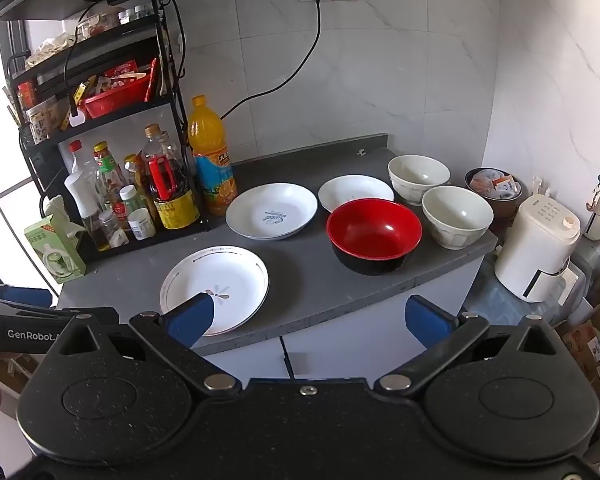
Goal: Organize plates and bowls
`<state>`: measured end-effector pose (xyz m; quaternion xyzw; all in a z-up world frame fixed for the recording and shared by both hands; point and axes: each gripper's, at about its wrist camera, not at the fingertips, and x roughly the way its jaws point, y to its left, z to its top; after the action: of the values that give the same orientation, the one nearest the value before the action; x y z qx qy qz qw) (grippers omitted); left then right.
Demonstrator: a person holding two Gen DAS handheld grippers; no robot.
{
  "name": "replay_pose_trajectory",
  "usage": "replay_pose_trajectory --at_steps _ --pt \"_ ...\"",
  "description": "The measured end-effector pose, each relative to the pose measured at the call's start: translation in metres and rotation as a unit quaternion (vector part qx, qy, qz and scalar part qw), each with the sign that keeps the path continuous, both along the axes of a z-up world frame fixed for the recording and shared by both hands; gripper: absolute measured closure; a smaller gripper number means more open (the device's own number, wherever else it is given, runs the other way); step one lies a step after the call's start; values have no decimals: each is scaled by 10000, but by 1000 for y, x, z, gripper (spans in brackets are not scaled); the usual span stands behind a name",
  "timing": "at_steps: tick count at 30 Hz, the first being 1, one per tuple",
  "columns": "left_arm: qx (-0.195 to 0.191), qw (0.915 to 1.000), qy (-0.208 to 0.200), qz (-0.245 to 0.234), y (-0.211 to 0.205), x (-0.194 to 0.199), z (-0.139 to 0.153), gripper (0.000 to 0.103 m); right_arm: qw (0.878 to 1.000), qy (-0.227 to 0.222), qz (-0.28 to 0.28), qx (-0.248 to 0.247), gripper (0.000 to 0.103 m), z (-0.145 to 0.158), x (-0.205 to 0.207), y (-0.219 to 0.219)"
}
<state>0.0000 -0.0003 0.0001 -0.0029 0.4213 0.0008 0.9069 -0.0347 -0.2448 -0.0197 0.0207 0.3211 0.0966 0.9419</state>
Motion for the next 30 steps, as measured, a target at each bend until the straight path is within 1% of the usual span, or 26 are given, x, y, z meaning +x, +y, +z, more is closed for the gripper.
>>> replay_pose_trajectory --at_steps 11,16,26,30 --pt "-18 10000 2 -14 0 0 0 11 10000 -6 -25 7 0 0 5 -4" --pt "-14 10000 -2 -21 -8 4 -3 11 10000 -10 -20 2 0 0 6 -5" --pt "-13 10000 -5 -1 -11 5 -3 11 10000 -17 5 1 0 0 7 -6" --pt "-34 10000 -40 -19 -6 2 -1 11 10000 -17 0 -1 0 1 7 -7"
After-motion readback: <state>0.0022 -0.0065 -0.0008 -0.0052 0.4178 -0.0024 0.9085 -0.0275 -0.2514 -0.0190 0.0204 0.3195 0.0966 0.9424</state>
